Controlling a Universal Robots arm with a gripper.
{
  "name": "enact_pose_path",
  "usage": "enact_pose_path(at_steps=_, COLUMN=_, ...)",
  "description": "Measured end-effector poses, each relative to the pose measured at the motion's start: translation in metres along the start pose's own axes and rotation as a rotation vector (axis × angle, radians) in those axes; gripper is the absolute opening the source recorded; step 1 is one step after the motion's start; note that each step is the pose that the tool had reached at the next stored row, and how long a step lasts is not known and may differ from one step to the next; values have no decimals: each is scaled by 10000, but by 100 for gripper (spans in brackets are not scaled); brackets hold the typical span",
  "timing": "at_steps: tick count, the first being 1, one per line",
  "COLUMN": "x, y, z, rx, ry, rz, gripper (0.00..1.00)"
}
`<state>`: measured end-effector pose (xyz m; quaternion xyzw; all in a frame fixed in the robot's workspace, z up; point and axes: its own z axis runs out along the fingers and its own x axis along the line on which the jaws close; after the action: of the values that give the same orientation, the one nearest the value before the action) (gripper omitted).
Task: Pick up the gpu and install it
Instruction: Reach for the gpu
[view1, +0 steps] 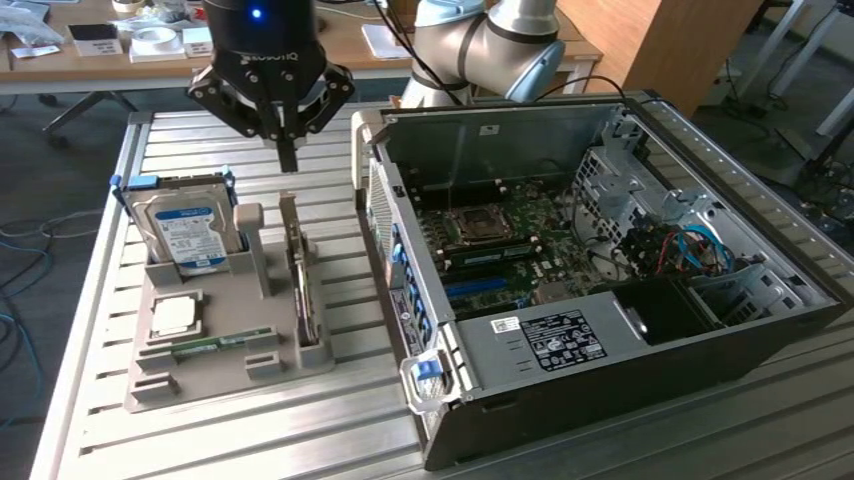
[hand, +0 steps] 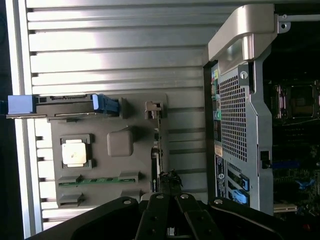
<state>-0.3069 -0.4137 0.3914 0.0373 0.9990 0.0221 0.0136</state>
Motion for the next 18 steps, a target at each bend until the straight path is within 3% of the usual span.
enact_pose_path(at_steps=10, x=34, y=-159, z=-5, rx=0, ry=0, rz=1, gripper=11)
enact_pose_path(at_steps=18, x=34, y=-161, z=-5, rx=-1, ry=-1, rz=1, gripper=11)
